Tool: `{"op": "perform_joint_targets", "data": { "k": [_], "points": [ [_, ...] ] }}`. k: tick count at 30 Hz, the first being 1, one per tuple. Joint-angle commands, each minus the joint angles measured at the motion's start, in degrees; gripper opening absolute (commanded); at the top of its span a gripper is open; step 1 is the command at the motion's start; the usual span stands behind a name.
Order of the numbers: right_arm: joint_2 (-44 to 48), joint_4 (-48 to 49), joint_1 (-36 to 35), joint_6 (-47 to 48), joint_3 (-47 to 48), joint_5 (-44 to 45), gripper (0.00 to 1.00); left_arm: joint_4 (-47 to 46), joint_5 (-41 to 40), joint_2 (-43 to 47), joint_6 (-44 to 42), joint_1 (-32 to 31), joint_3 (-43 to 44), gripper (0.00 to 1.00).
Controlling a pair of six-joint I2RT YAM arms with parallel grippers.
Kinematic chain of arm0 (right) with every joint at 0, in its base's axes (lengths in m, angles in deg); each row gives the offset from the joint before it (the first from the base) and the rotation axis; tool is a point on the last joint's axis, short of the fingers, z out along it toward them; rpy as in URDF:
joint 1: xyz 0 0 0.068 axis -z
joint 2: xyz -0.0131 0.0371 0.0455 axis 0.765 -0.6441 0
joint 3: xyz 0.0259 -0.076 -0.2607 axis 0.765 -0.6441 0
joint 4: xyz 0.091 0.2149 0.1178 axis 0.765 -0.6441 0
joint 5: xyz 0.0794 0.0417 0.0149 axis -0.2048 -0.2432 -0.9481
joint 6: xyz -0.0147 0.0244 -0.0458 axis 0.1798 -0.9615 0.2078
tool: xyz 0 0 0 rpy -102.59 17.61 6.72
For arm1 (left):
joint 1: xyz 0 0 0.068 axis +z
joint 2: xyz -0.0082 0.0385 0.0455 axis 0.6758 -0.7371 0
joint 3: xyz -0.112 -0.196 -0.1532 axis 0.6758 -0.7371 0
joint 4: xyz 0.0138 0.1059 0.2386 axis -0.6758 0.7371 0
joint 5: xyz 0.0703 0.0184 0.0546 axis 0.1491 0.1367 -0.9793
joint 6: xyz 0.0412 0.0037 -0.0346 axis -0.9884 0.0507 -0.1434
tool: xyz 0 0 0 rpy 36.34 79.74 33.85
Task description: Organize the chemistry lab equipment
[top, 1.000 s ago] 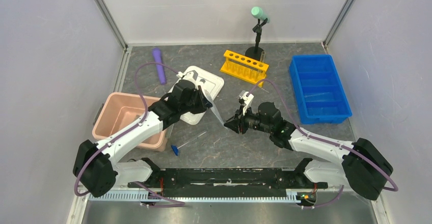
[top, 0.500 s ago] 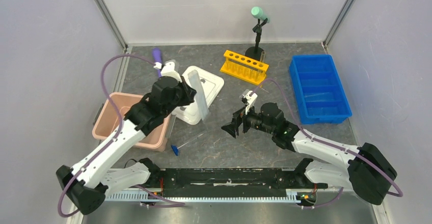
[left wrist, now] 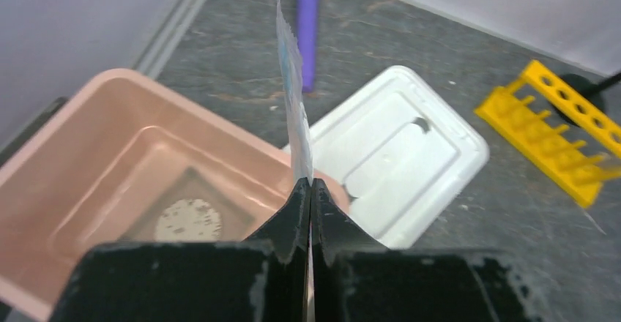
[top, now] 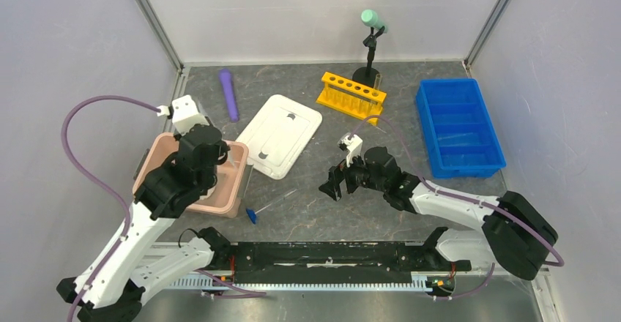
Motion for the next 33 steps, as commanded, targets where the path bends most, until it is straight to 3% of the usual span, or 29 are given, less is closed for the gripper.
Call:
{"op": "perform_joint_targets", "data": {
  "k": [1,5,13,19,21,23,25,29,33],
  "points": [
    [-2.5,1.3,-0.2,0.5,2.7,-1.0,0.98,5.2,-13.8,2.7,-0.3,0.4,-1.8,0.02],
    [-4.2,1.5,-0.2,0.4,2.9,-2.6,0.98,4.8,-17.0,4.7,0.1,1.0,-6.0,0.02],
    [-4.2,-0.5,-0.3,3.0,5.2,-2.7,0.98,5.6,-15.8,4.9,4.8,2.8,-13.1,0.02],
    [-3.3,0.0,-0.3,3.4,4.8,-3.1,0.98,6.2,-12.8,5.8,7.7,5.4,-17.0,0.16],
    [-3.4,0.1,-0.3,3.2,4.8,-3.5,0.98,6.2,-11.0,6.0,8.3,7.2,-17.6,0.23],
    [-3.5,0.4,-0.3,3.2,4.8,-4.0,0.98,6.0,-9.8,6.2,8.2,9.0,-17.8,0.47],
    [-3.8,0.7,-0.3,3.2,5.1,-4.1,0.98,6.0,-9.2,6.2,7.8,10.5,-17.2,0.63],
    [-5.9,0.0,-0.6,2.8,7.5,-3.8,0.97,4.7,-7.3,7.3,4.2,11.0,-14.8,0.77],
    [-9.0,-0.7,-2.8,4.4,11.0,-3.2,0.90,-0.2,1.2,10.4,-3.7,11.0,-12.7,0.90]
  ]
}}
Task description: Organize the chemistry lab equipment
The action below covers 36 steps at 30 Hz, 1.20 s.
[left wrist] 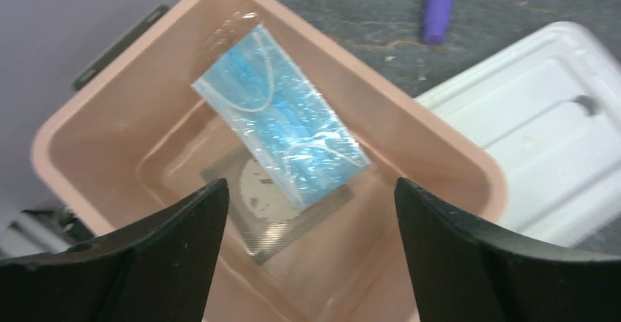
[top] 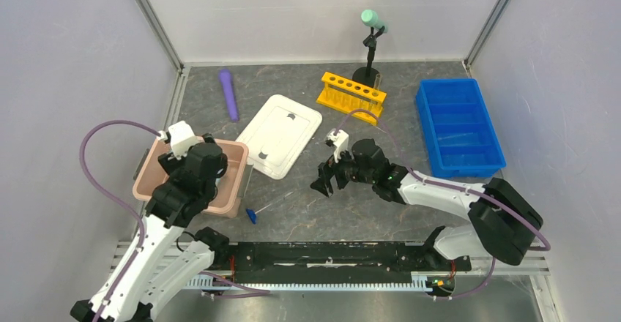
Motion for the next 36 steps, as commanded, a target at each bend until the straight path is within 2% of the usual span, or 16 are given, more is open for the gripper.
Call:
{"op": "perform_joint_targets", "data": {
  "k": [1,2,5,9,13,26,36],
  "points": [
    [-3.1,0.7,-3.0,2.0,6.5,1.0,0.87,-8.0,9.2,4.5,-9.4,0.3,3.7,0.96],
    [-4.2,-0.4,-3.9,1.7,7.8,2.6,0.85,-9.6,11.4,5.4,-11.1,0.3,3.4,0.99],
    [-8.3,-5.6,-6.8,-2.2,13.8,9.3,0.72,-12.8,14.0,8.0,-15.1,0.3,1.6,1.00],
    [-12.2,-7.7,-11.8,-6.9,18.6,15.0,0.54,-13.3,13.0,10.0,-17.4,0.3,-0.5,1.00],
    [-15.3,-8.3,-17.3,-10.5,22.1,20.8,0.44,-12.6,11.0,11.7,-19.0,0.3,-1.7,1.00],
    [-21.7,-4.0,-29.4,-15.2,26.0,37.1,0.41,-13.1,3.9,18.4,-17.9,0.2,-2.3,1.00],
    [-27.1,-1.7,-34.5,-15.6,29.2,42.3,0.43,-13.8,5.4,20.9,-17.6,0.3,-3.1,1.00]
  ]
}}
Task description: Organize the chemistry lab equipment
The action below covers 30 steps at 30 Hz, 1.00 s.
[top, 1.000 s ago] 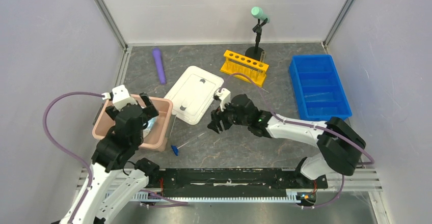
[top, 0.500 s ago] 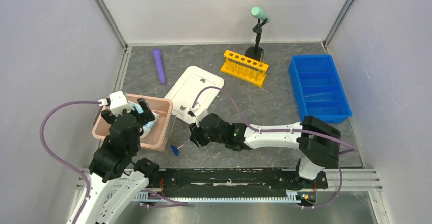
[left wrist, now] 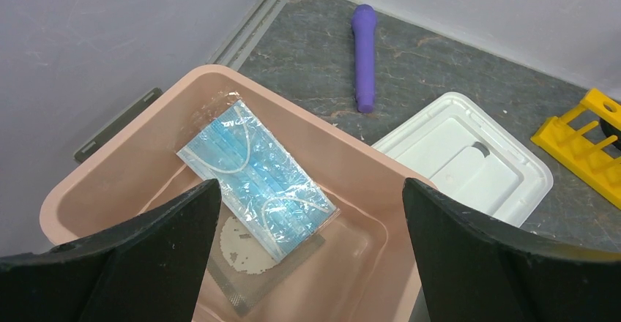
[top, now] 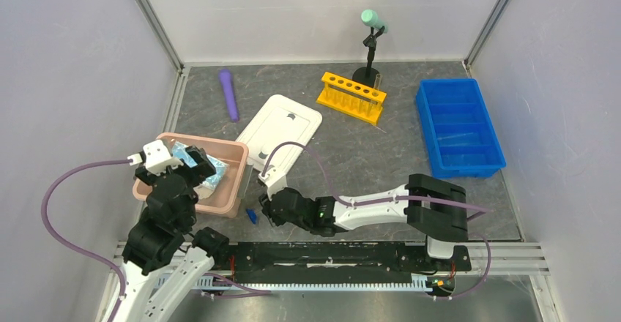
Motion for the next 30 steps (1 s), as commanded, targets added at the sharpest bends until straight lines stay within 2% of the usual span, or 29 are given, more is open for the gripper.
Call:
{"op": "perform_joint_targets", "data": {
  "k": [1,6,18,30],
  "points": [
    [-2.1,2.4,-2.4,-0.8,4.7,5.0,0.43,-2.3,-0.8,0.9,-1.1,0.3,-0.4,1.00],
    [-4.3,2.2,-4.2,-1.9,6.7,6.9,0.47,-2.2,-0.4,1.0,-1.1,0.3,-0.4,1.00],
    [-11.5,1.5,-5.3,-1.4,12.7,7.4,0.44,-1.9,-0.4,2.5,-0.8,0.3,-0.6,1.00],
    [-15.1,-4.0,-5.6,-1.7,17.0,10.1,0.43,-1.9,-0.5,2.4,-0.8,0.3,-0.7,1.00]
  ]
}}
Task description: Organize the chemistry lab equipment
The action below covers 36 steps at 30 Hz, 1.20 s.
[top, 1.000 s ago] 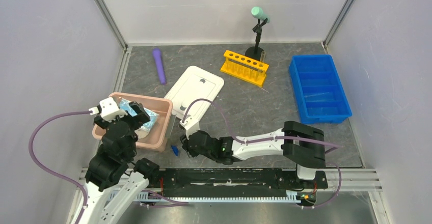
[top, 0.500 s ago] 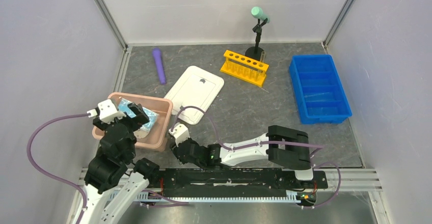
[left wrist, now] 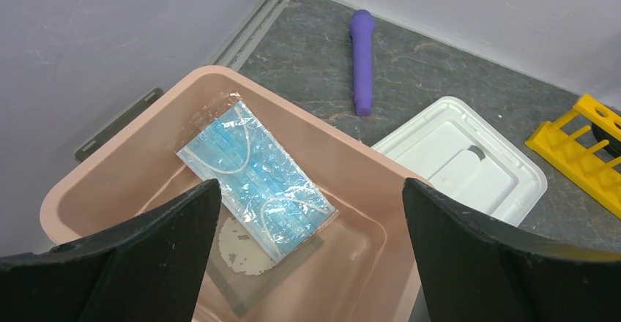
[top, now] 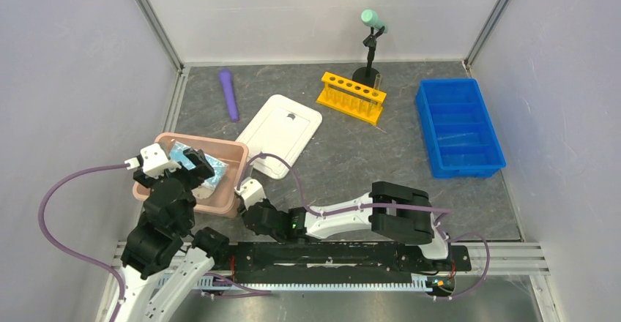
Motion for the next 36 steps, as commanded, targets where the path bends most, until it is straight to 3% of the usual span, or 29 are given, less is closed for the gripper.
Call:
{"op": "perform_joint_targets", "data": {
  "k": [1,7,18,29,36],
  "points": [
    [-1.1,-1.7,-0.5,-0.7,2.9,2.9,0.43,-1.8,-0.7,0.3,-0.8,0.3,0.0,1.00],
    [-0.6,-2.8,-0.5,0.6,2.6,5.5,0.34,-1.6,-0.8,0.6,-0.9,0.3,0.0,1.00],
    [8.9,-0.7,-0.5,1.5,-6.1,8.1,0.00,-1.6,-0.9,1.1,-0.8,0.3,-0.2,1.00],
    [22.9,-3.9,0.1,-1.0,-14.0,13.2,0.00,-1.9,-0.1,0.5,-0.9,0.3,-0.3,1.00],
    [31.3,-2.6,5.7,-2.1,-19.3,7.7,0.00,-2.0,1.0,-0.4,-1.2,0.3,-0.5,1.00]
  ]
}}
